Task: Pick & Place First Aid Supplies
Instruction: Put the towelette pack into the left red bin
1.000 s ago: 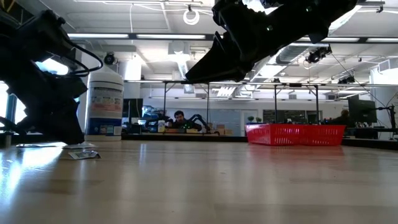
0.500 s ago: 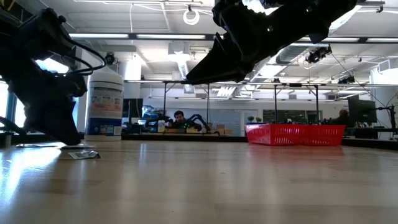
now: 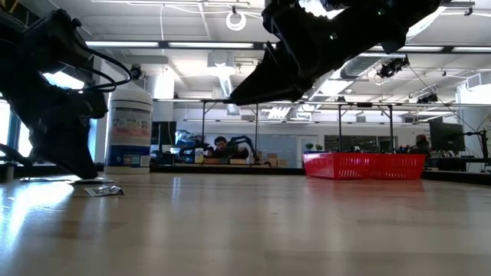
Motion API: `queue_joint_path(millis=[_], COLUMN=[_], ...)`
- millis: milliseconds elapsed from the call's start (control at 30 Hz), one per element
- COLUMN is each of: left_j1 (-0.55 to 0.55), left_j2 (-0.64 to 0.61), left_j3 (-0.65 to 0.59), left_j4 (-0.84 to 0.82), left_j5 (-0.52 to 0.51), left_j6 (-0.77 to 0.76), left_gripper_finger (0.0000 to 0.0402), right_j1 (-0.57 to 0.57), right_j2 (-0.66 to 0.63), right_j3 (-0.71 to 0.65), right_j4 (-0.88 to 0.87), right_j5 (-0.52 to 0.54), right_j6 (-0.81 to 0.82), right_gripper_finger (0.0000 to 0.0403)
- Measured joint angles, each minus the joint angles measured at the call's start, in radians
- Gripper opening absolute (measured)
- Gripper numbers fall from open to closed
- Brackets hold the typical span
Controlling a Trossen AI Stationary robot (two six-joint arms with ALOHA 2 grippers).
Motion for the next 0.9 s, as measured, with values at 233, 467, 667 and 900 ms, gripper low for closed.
queue_joint_path(millis=[233, 467, 667, 900], left_j1=[0.0, -0.001, -0.001, -0.002], left_j2=[0.0, 0.0, -0.006, -0.005], left_j3=[-0.009, -0.021, -0.007, 0.094], left_j4=[-0.016, -0.007, -0.012, -0.034], left_j5=[-0.013, -0.013, -0.016, 0.014], left_j6=[-0.004, -0.011, 0.008, 0.129], left_gripper_finger=[0.0047, 0.0008, 0.0002, 0.0001], right_j1=[-0.004, -0.007, -0.007, -0.007], right_j2=[0.0, 0.0, 0.0, 0.0], right_j3=[0.0, 0.0, 0.0, 0.0], right_j4=[-0.003, -0.019, -0.021, -0.028], right_j5=[0.0, 0.0, 0.0, 0.0], right_j6=[0.0, 0.007, 0.009, 0.009], right_gripper_finger=[0.0119, 0.0119, 0.0119, 0.0119])
